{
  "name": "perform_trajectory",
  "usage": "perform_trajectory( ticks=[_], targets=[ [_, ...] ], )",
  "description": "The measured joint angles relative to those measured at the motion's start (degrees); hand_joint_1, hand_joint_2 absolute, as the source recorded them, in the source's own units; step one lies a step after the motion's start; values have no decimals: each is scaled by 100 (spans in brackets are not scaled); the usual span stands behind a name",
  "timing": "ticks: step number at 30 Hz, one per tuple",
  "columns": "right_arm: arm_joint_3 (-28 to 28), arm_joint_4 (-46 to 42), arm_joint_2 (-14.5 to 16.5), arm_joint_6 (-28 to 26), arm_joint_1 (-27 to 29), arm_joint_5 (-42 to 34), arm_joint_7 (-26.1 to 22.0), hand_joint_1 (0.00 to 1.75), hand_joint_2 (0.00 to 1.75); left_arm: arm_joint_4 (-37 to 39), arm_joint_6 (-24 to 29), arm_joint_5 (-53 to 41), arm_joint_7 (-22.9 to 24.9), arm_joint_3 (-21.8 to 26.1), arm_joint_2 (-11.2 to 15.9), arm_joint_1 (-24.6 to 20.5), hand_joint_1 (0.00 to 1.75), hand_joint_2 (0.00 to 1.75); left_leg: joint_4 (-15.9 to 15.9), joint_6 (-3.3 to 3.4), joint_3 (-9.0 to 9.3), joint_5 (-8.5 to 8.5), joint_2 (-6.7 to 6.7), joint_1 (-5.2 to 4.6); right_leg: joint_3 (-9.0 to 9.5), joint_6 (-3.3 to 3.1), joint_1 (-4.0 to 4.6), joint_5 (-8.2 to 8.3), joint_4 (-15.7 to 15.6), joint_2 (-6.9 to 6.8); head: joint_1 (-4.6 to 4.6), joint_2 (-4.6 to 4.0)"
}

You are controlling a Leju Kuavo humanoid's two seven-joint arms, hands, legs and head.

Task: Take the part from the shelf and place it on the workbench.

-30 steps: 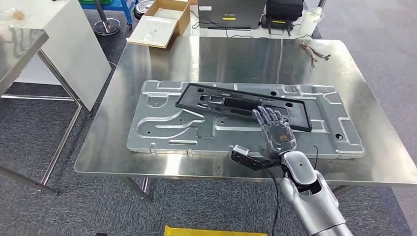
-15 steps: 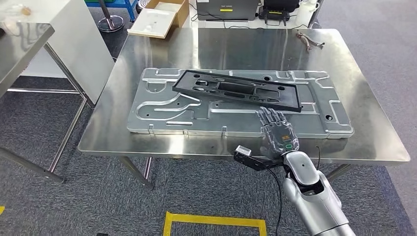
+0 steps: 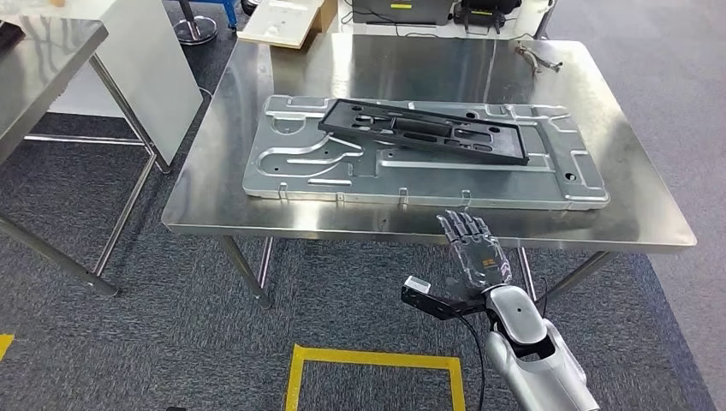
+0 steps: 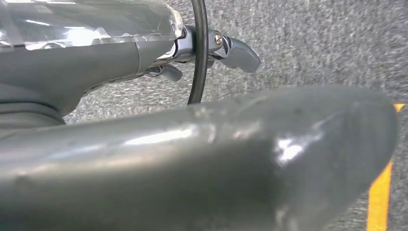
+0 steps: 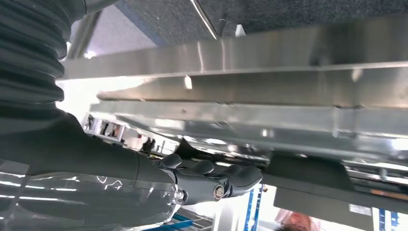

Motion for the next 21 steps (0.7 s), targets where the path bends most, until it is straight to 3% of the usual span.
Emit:
perform_trajectory(
  ticks=[2, 4, 5, 6, 8, 10, 11, 12, 14, 15, 17, 18, 19, 20, 21],
  targets=[
    [0, -7, 0, -14, 4, 0, 1, 0, 87, 0, -1, 0, -1, 1, -15, -6, 0, 0, 14, -57, -65, 92, 3, -8, 443, -65, 38, -115, -664, 7, -1, 0],
    [0, -9, 0, -31, 19, -3, 0, 0, 0, 0, -2, 0, -1, 4, -21, -6, 0, 0, -15, -129, -86, 199, 4, -4, 515, -122, 59, -137, -883, 2, -1, 0],
    [0, -7, 0, -54, 31, -24, -7, 0, 0, 0, -2, 1, 0, 7, -23, 0, 0, 0, -13, -161, -106, 205, -5, 5, 478, -156, 51, -76, -901, -11, 0, 0],
    [-1, -12, 0, -101, 56, -69, -33, 0, 0, 0, -3, 2, 1, 12, -26, 12, 0, 0, 44, -193, -144, 109, -15, 9, 431, -196, 37, -8, -917, -23, -1, 0],
    [-29, -73, -2, -291, 205, -221, -132, 0, 0, 0, -4, 7, -3, 44, -33, 35, 0, 0, 459, -250, -267, -415, -31, 32, 300, -267, 17, 136, -940, -57, -1, 0],
    [-101, -210, -6, -575, 519, -350, -253, 0, 0, 0, 1, 14, -17, 100, -37, 51, 0, 0, 1146, -304, -362, -948, -30, 52, 144, -293, 26, 262, -932, -93, -1, 0],
    [-139, -287, -8, -721, 723, -377, -304, 0, 0, 0, 7, 17, -27, 127, -38, 60, 0, 0, 1413, -326, -346, -1010, -30, 58, 61, -286, 29, 322, -924, -113, -1, 0],
    [-166, -358, -9, -848, 938, -382, -350, 0, 0, 0, 13, 25, -40, 154, -41, 74, 0, 0, 1542, -340, -268, -929, -29, 62, -28, -276, 31, 381, -910, -130, -1, 0],
    [-215, -460, -9, -1081, 1380, -416, -450, 0, 0, 0, 26, 45, -76, 217, -49, 103, 0, 0, 1274, -343, 133, -598, -31, 66, -210, -244, 29, 486, -861, -150, -2, 0],
    [-253, -490, -8, -1227, 1601, -479, -518, 0, 0, 0, 32, 63, -98, 254, -53, 108, 0, 0, 895, -326, 453, -568, -37, 61, -286, -219, 33, 530, -826, -155, -2, 0],
    [-349, -496, -7, -1564, 2053, -695, -694, 0, 0, 0, 54, 101, -130, 330, -64, 105, 0, 0, 113, -253, 1000, -738, -54, 34, -363, -157, 42, 611, -776, -177, -1, 0],
    [-417, -463, -5, -1741, 2272, -857, -806, 0, 0, 0, 74, 119, -136, 375, -75, 109, 0, 0, -123, -204, 1137, -838, -61, 13, -368, -122, 41, 658, -776, -192, -1, 0],
    [-492, -403, 0, -1876, 2467, -1026, -920, 0, 0, 0, 100, 135, -136, 426, -87, 124, 0, 0, -211, -148, 1156, -843, -61, -1, -363, -85, 38, 715, -793, -204, 0, 0],
    [-597, -305, 11, -1995, 2631, -1217, -1061, 0, 0, 1, 128, 150, -133, 480, -105, 143, 0, 0, -216, -94, 1114, -791, -50, 0, -369, -50, 26, 753, -806, -200, 0, 0],
    [-740, -158, 35, -2093, 2767, -1394, -1268, 0, 0, 1, 152, 162, -129, 527, -124, 160, 0, 0, -226, -36, 1062, -722, -36, 3, -398, -18, 14, 688, -776, -171, 1, 0]
  ],
)
